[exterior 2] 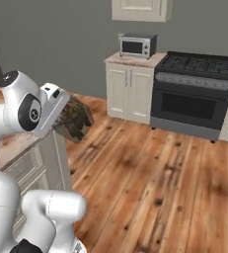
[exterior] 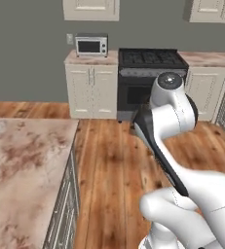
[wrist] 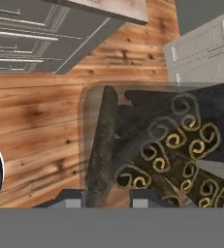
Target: Pick the jar and candle from the dining table and place them in the open cabinet. Close the cabinet after placing the objects.
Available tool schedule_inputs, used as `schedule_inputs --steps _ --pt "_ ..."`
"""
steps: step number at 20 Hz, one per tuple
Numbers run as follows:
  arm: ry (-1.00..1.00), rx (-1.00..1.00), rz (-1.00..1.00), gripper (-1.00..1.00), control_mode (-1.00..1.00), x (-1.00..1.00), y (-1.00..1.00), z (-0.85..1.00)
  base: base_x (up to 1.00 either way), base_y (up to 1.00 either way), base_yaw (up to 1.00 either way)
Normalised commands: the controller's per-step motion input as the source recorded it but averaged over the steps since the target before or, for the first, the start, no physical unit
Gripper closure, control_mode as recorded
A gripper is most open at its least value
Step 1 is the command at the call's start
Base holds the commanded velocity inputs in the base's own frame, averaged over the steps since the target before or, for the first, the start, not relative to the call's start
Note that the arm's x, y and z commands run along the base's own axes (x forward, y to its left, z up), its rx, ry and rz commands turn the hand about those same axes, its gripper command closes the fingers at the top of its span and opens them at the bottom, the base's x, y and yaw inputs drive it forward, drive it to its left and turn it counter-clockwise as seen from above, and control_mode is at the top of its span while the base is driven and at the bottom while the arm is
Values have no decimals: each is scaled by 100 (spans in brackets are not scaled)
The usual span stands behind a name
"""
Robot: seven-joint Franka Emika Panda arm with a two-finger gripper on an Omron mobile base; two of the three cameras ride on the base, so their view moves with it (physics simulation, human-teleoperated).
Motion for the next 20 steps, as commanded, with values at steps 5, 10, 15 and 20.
schedule_inputs --steps 5,10,15,20 --pt "0 0 0 100 100 0 0 0 58 -9 -37" --pt "0 0 0 100 100 0 0 0 64 0 -38" --pt "0 0 0 100 100 0 0 0 84 0 -34" --pt "0 0 0 100 100 0 0 0 99 2 -30"
